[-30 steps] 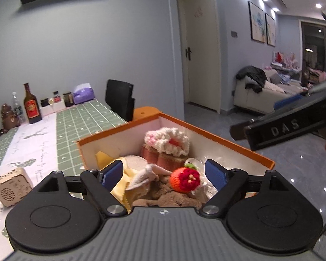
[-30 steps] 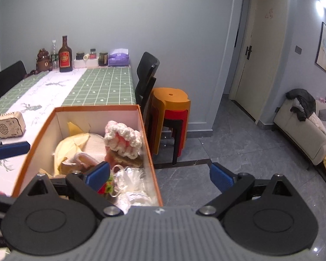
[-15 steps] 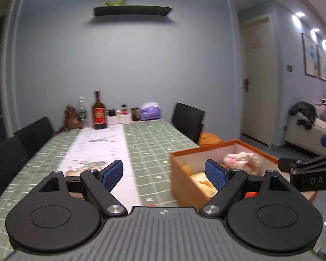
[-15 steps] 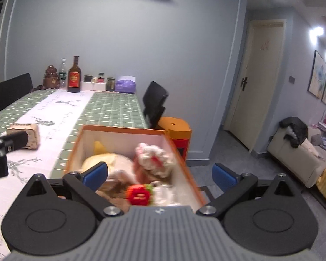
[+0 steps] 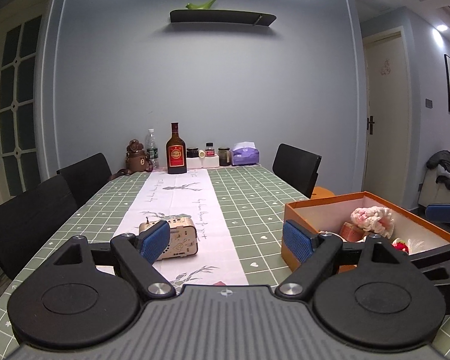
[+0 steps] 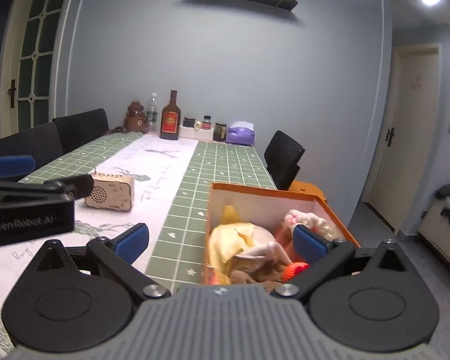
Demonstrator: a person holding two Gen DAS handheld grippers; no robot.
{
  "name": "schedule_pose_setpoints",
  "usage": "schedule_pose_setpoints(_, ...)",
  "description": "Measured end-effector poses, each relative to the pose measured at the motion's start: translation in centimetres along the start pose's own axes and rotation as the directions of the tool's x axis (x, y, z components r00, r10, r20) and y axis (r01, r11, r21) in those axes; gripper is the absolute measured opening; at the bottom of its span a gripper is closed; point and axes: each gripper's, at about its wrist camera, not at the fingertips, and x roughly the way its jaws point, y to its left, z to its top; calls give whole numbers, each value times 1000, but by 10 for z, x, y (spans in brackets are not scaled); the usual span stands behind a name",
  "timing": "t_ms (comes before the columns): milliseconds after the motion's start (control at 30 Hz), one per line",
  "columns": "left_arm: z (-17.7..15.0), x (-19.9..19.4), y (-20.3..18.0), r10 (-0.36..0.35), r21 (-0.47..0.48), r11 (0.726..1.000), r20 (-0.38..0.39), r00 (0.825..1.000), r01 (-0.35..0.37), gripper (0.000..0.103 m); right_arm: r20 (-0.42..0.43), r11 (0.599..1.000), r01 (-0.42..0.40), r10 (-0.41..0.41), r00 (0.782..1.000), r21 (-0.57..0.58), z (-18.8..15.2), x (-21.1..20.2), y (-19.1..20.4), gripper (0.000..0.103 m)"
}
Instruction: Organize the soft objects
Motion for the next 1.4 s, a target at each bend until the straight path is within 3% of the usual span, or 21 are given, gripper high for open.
schedule_pose_setpoints(600, -12, -6, 19, 40, -18, 999, -24, 999, -40, 99, -71, 998, -45, 47, 996, 32, -7, 18, 31, 100)
schedule_pose_setpoints(1400, -18, -1, 24, 58, -30, 998, -56, 997, -60, 99, -113, 996, -62, 69, 991, 60, -13, 30, 36, 100)
